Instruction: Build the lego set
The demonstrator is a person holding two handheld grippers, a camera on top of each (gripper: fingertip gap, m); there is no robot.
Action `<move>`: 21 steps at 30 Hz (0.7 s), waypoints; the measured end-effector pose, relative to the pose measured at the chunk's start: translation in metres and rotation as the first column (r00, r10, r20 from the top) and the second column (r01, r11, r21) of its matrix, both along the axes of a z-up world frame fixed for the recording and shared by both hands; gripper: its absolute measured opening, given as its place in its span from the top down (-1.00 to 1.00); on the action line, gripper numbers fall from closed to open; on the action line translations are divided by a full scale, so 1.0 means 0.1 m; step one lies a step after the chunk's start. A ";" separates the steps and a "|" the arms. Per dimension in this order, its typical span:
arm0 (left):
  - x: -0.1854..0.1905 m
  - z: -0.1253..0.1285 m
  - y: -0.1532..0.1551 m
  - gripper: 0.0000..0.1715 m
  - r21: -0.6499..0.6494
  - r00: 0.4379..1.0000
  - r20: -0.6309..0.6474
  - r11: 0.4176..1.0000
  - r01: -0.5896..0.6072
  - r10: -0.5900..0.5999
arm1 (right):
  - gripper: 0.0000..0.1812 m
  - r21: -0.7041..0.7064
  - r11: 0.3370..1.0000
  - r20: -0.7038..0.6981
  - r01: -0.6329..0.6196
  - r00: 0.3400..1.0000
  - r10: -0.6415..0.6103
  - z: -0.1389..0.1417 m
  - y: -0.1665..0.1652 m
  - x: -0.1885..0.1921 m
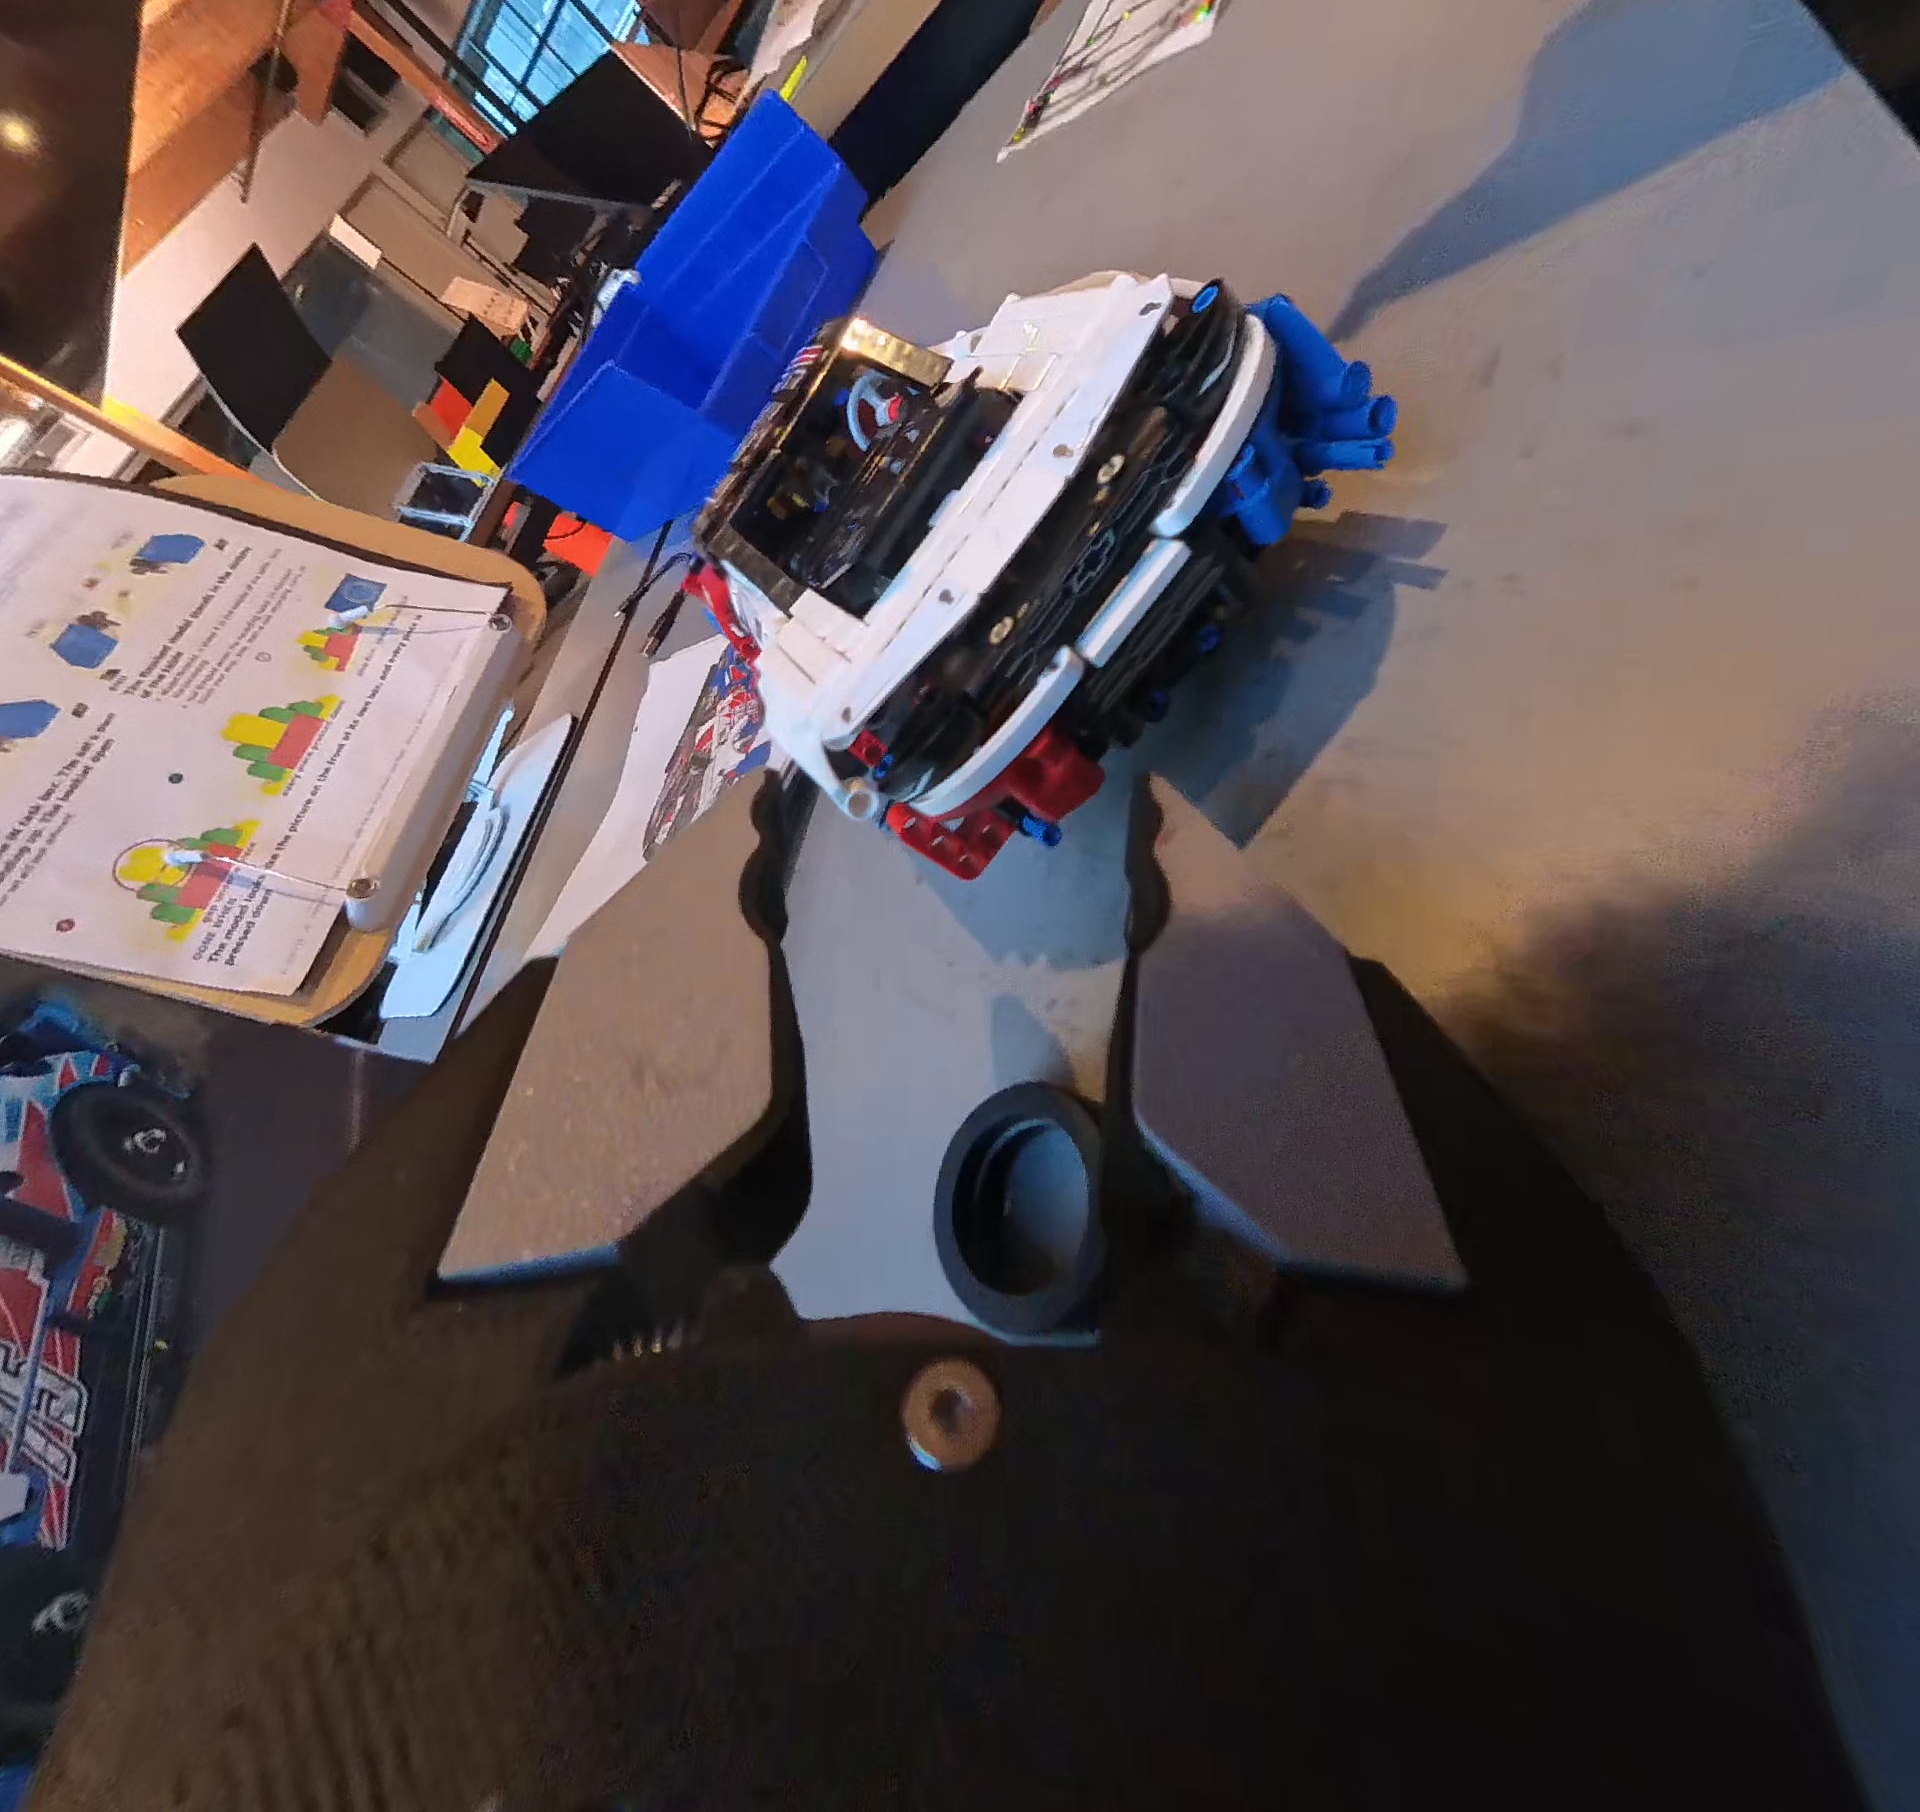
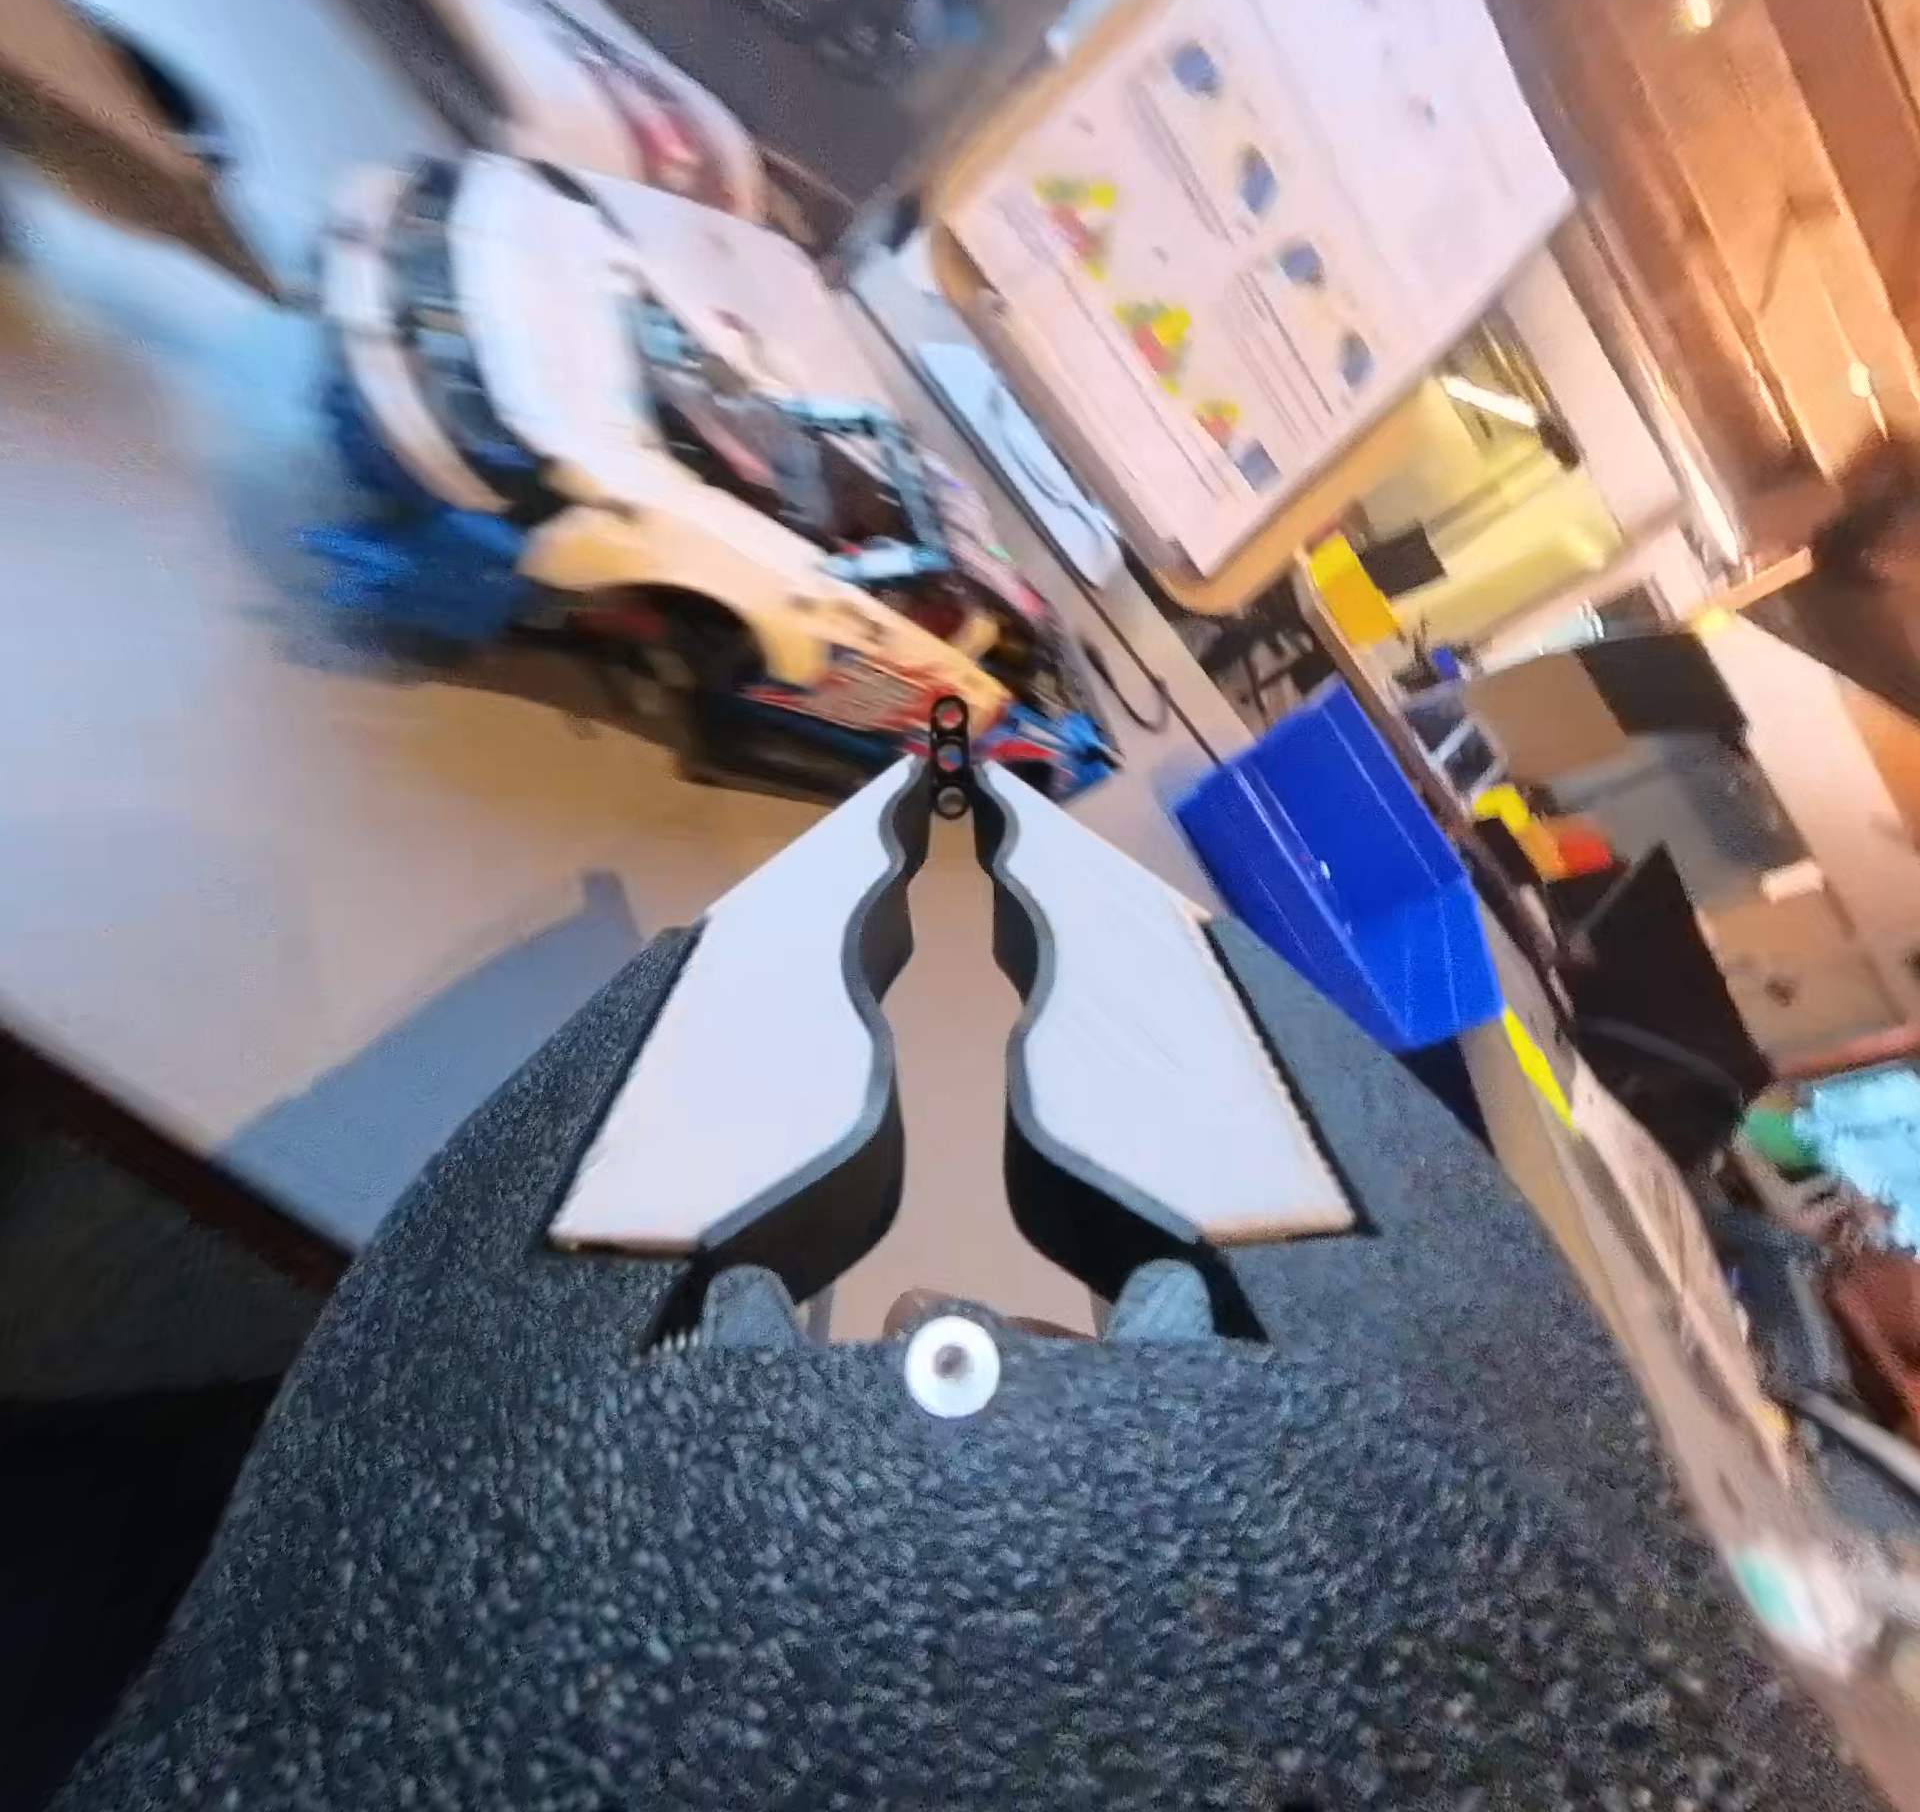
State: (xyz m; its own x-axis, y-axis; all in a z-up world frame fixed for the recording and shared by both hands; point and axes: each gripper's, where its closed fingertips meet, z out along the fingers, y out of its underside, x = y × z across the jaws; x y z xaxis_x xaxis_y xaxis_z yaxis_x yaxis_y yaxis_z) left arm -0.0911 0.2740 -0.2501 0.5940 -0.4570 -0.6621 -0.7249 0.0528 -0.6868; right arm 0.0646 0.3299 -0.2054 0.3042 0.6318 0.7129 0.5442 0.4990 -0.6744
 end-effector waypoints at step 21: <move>-0.49 0.33 0.05 0.28 0.050 0.963 0.262 0.996 -0.075 0.059 | 0.92 -0.218 0.955 -0.164 0.200 0.957 -0.238 -0.08 1.72 -0.08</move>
State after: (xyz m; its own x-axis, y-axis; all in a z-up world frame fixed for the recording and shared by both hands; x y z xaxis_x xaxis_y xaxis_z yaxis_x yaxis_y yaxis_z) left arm -0.1405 0.2794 -0.2176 0.7774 -0.3750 -0.5051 -0.5247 0.0562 -0.8494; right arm 0.0566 0.5016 -0.2132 0.5664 0.6567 0.4979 0.4800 0.2282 -0.8471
